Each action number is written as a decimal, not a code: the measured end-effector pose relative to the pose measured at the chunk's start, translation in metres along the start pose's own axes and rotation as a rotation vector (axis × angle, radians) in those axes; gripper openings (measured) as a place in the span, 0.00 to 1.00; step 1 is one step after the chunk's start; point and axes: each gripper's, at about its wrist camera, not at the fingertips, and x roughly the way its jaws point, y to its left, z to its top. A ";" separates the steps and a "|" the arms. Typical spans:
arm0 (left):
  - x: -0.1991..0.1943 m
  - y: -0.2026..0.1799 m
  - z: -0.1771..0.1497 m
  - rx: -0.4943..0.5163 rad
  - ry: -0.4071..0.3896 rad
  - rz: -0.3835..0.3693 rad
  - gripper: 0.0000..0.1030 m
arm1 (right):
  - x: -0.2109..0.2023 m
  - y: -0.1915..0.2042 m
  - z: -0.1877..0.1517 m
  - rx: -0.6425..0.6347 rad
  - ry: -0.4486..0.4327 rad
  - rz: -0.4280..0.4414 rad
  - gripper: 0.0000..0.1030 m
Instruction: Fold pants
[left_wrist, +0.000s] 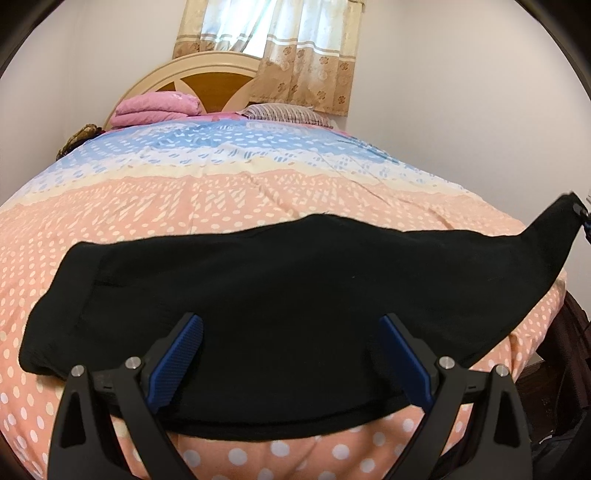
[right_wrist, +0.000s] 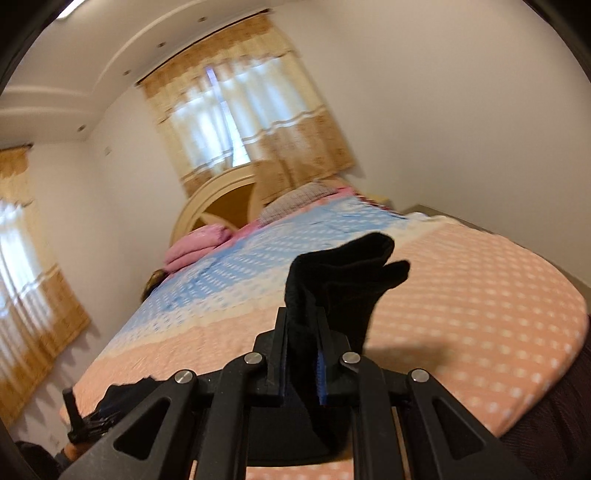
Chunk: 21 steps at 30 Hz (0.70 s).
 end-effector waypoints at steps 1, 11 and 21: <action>-0.001 -0.001 0.001 0.001 -0.004 -0.004 0.95 | 0.004 0.008 -0.001 -0.017 0.010 0.013 0.11; -0.008 -0.009 0.004 0.006 -0.017 -0.048 0.95 | 0.063 0.092 -0.041 -0.224 0.170 0.121 0.11; -0.002 -0.044 0.012 0.070 0.020 -0.152 0.95 | 0.126 0.135 -0.123 -0.350 0.374 0.143 0.11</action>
